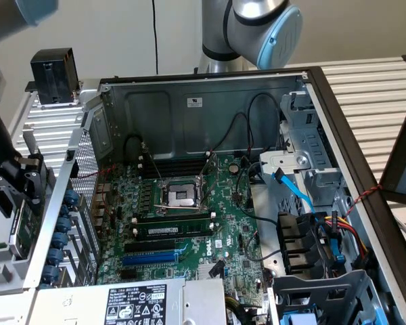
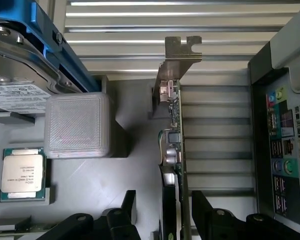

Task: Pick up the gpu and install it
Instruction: 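Pick up the gpu and move the gpu toward the slot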

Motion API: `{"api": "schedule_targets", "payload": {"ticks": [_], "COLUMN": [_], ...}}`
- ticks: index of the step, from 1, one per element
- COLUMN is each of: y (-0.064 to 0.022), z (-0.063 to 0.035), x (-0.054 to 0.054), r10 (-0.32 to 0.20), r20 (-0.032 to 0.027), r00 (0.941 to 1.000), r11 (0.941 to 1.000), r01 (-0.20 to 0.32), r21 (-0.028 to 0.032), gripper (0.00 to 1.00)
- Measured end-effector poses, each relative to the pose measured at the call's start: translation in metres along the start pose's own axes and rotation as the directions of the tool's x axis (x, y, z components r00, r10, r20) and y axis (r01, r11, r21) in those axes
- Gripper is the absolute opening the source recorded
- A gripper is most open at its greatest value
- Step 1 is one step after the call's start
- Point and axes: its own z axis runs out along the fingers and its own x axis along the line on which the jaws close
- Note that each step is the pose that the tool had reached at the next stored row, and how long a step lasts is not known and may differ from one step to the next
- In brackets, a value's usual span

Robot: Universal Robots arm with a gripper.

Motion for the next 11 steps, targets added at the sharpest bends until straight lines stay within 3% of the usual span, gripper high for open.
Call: {"api": "schedule_targets", "payload": {"ticks": [4, 6, 8, 9, 11], "y": [0.0005, 0.0006, 0.0007, 0.0006, 0.0006], "z": [0.0003, 0.0003, 0.0004, 0.0003, 0.0004], "x": [-0.0002, -0.0003, -0.0007, -0.0011, -0.0022], "r10": [-0.002, -0.003, -0.006, -0.008, -0.015], "r20": [-0.0002, -0.0005, -0.0009, -0.0015, -0.0027], "r00": [1.0, 1.0, 1.0, 1.0, 0.9999], "r11": [1.0, 1.0, 1.0, 1.0, 0.9999], "r01": [0.002, 0.003, 0.006, 0.008, 0.015], "r21": [0.0001, 0.0008, 0.0017, 0.003, 0.0047], "gripper": [0.56, 0.48, 0.48, 0.41, 0.41]}}
